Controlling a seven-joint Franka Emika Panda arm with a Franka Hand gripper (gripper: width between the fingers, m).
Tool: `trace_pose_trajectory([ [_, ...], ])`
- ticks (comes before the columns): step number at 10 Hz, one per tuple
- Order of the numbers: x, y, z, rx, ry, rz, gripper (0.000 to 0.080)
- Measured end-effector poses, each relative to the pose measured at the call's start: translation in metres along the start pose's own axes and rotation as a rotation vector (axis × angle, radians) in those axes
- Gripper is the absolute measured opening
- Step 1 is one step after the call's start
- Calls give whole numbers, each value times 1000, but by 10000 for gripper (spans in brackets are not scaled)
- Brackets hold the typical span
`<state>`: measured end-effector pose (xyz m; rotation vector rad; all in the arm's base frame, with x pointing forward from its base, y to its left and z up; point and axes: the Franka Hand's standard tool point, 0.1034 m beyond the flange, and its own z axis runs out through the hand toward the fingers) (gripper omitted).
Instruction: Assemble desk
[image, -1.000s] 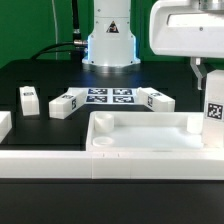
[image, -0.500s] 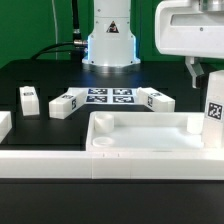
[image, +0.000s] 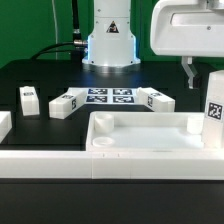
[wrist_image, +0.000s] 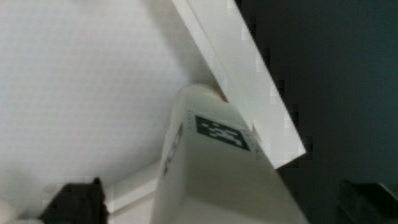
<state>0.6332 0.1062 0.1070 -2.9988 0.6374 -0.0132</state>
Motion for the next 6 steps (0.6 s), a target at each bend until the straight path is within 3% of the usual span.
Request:
trace_pose_trajectory([
  [2, 0, 0, 0, -1, 0, -154, 649],
  [4, -1, -1, 1, -38, 11, -369, 649],
  [6, -1, -3, 1, -51, 14, -556, 649],
])
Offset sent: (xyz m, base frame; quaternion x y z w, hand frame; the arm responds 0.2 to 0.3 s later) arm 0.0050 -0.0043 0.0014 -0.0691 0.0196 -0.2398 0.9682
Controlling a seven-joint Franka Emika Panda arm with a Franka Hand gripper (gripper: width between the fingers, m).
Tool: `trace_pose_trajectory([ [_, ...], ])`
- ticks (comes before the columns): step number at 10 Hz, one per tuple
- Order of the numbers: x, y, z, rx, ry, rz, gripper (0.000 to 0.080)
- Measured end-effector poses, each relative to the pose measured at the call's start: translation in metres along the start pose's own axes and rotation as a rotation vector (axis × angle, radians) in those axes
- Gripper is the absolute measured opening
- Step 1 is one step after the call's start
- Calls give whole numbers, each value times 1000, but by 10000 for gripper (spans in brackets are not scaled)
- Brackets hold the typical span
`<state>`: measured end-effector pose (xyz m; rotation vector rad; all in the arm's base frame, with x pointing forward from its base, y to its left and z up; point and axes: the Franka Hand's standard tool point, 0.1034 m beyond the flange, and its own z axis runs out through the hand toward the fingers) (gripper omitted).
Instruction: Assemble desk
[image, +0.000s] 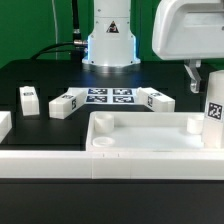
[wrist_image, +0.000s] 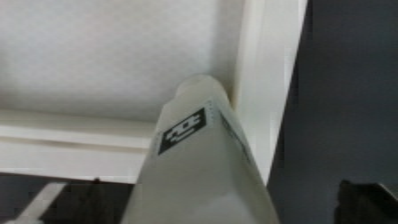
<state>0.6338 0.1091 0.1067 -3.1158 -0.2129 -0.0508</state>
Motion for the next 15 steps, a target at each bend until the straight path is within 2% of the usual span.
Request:
trace_pose_trajectory([
  [4, 0, 6, 2, -2, -1, -320, 649],
  [5, 0, 8, 3, -1, -2, -333, 601],
  [6, 0, 7, 3, -1, -2, -328, 601],
  [7, 0, 7, 3, -1, -2, -327, 414],
  [8, -1, 7, 3, -1, -2, -327, 414],
  [9, -1, 7, 3, -1, -2, -320, 288],
  [11, -1, 7, 3, -1, -2, -293, 288],
  [15, -2, 5, 4, 11, -1, 45, 288],
])
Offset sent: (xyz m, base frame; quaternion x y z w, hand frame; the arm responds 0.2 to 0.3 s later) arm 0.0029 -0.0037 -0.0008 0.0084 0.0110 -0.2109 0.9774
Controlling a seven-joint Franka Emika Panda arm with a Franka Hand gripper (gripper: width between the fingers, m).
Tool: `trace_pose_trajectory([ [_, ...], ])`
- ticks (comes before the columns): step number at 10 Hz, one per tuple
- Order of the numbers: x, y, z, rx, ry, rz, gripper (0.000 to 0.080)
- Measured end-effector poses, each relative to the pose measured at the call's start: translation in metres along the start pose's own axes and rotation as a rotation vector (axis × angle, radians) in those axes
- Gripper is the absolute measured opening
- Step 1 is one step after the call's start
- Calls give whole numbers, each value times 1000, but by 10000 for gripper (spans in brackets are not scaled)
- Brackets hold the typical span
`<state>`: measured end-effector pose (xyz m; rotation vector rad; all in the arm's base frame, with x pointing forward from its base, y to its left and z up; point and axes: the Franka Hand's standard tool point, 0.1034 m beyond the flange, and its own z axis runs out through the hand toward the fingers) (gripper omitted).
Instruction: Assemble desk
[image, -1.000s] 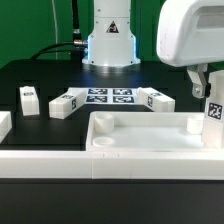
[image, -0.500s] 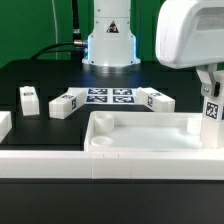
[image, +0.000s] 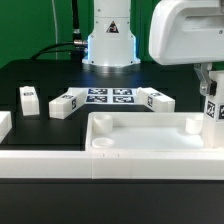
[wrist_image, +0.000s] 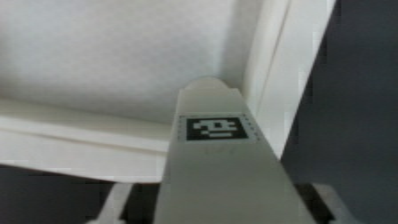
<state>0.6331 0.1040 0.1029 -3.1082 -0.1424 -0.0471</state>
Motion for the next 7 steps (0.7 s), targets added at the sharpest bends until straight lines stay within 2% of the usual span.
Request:
trace_pose_trajectory([
  [3, 2, 0, 0, 16, 32, 310, 289],
  [7, 3, 13, 0, 1, 33, 490, 292],
])
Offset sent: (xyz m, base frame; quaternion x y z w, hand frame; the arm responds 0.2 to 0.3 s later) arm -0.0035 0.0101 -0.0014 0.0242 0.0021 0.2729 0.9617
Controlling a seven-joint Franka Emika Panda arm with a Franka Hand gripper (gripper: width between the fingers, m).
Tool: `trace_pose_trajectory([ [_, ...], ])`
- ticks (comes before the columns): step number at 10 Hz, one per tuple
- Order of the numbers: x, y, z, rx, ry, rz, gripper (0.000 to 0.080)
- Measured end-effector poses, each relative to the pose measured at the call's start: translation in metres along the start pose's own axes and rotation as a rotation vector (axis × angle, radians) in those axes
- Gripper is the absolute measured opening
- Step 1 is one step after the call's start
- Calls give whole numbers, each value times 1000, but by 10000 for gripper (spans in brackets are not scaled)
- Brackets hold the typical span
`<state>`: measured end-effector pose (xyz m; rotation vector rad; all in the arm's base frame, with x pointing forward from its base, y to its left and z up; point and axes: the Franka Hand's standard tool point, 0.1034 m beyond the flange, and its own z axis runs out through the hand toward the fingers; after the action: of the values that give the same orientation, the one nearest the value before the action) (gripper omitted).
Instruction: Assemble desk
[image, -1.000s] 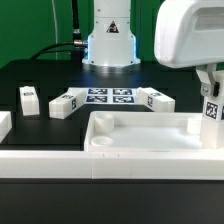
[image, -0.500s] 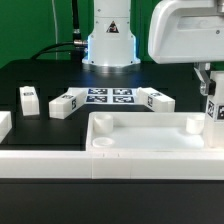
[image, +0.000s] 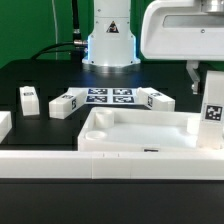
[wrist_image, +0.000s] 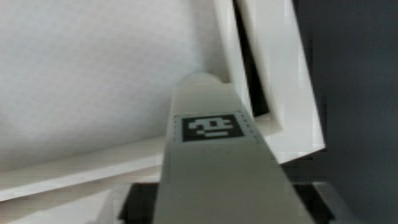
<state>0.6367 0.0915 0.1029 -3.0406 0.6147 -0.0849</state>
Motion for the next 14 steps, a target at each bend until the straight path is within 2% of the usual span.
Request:
trace_pose_trajectory([
  [4, 4, 13, -1, -30, 0, 159, 295],
  [5, 4, 13, 0, -29, -1, 153, 295],
  [6, 4, 13, 0, -29, -2, 153, 398],
  [7, 4, 13, 1, -29, -2, 153, 535],
  [8, 3, 13, 1, -30, -3, 153, 613],
  [9, 1, 11, 1, -25, -3, 161, 642],
  [11, -19, 8, -11, -8, -13, 140, 648],
  [12, -28, 11, -19, 3, -12, 84, 648],
  [14, -45, 16, -25, 0, -23, 42, 649],
])
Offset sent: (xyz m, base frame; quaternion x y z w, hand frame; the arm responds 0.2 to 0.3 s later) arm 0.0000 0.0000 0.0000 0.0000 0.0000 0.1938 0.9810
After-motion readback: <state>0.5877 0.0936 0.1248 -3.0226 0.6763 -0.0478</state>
